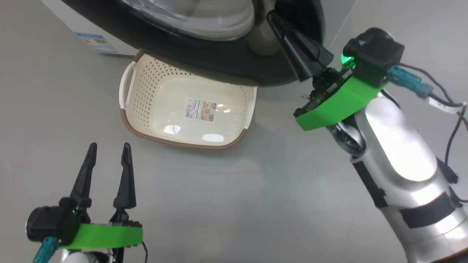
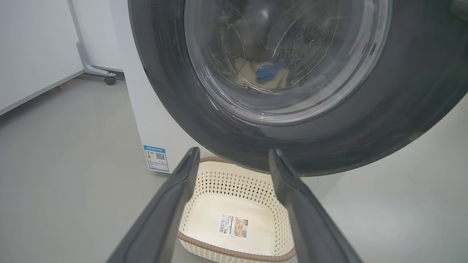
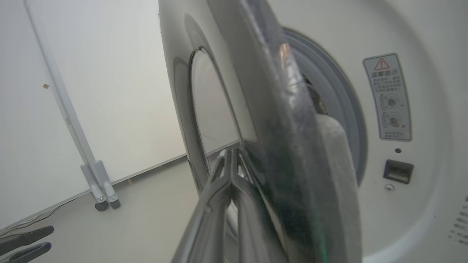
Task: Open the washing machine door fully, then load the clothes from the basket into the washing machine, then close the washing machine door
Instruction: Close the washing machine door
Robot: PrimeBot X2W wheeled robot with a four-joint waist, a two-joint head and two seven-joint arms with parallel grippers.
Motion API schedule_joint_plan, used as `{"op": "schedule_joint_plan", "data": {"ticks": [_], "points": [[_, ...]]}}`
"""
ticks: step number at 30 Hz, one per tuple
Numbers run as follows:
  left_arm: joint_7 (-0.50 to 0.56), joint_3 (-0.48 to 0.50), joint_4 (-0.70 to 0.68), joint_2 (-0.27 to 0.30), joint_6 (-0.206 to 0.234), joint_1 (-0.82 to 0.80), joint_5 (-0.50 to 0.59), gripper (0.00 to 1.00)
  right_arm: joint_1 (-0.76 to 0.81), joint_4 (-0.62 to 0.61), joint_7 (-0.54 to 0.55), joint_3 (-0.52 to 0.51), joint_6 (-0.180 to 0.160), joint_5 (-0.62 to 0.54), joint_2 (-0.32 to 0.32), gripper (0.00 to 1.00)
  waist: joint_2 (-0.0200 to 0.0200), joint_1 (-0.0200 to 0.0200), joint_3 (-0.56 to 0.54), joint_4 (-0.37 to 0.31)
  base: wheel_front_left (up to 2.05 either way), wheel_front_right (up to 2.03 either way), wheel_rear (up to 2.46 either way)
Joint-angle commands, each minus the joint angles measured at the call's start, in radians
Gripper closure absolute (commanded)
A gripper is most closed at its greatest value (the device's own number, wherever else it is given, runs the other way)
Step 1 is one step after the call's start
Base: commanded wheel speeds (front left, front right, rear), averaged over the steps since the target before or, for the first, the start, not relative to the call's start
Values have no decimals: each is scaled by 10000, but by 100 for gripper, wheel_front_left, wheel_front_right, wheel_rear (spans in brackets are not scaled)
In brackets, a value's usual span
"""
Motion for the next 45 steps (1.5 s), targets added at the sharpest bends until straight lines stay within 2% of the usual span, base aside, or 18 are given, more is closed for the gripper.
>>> {"op": "schedule_joint_plan", "data": {"ticks": [1, 13, 26, 31, 37, 38, 39, 40, 43, 45], "points": [[-68, 338, -395, 191, 6, -271, -17, 0, -481, -208, -51, -144, 16, -118, 129, 100, 0, -1, 214, 47, 0, 0, 0], [-68, -325, -696, 91, 6, -633, 16, 0, -2036, 770, -51, -955, 16, -880, 23, 100, 0, -1, 802, 348, 0, 0, 0], [-68, -811, -687, 55, 6, -858, -16, 0, -3614, 2176, -51, -2059, 16, -1511, -538, 100, 0, -1, 1029, 667, 0, 0, 0], [-68, -721, -571, 22, 6, -824, -41, 0, -3567, 2215, -51, -2223, 16, -1557, -508, 100, 0, -1, 861, 608, 0, 0, 0], [-68, -360, -268, 32, 6, -702, -45, 0, -2876, 1842, -51, -1884, 16, -1414, -372, 100, 0, -1, 351, 305, 0, 0, 0], [-68, -280, -124, 24, 6, -665, -34, 0, -2726, 1700, -51, -1797, 16, -1367, -338, 80, 0, -1, 245, 228, 0, 0, 0], [-68, -216, -10, 12, 6, -649, -26, 0, -2569, 1543, -51, -1713, 16, -1330, -310, 53, 0, -1, 143, 149, 0, 0, 0], [-68, -155, 88, 4, 6, -635, -19, 0, -2395, 1405, -51, -1641, 16, -1296, -281, 19, 0, -1, 31, 66, 0, 0, 0], [-69, -8, 368, -32, 6, -563, -17, 0, -1868, 1031, -51, -1432, 16, -1240, -230, 0, 0, -1, -322, -174, 0, 0, 0], [-69, 44, 527, -49, 6, -515, -47, 0, -1502, 760, -51, -1376, 16, -1221, -203, 0, 0, -1, -581, -333, 0, 0, 0]]}}
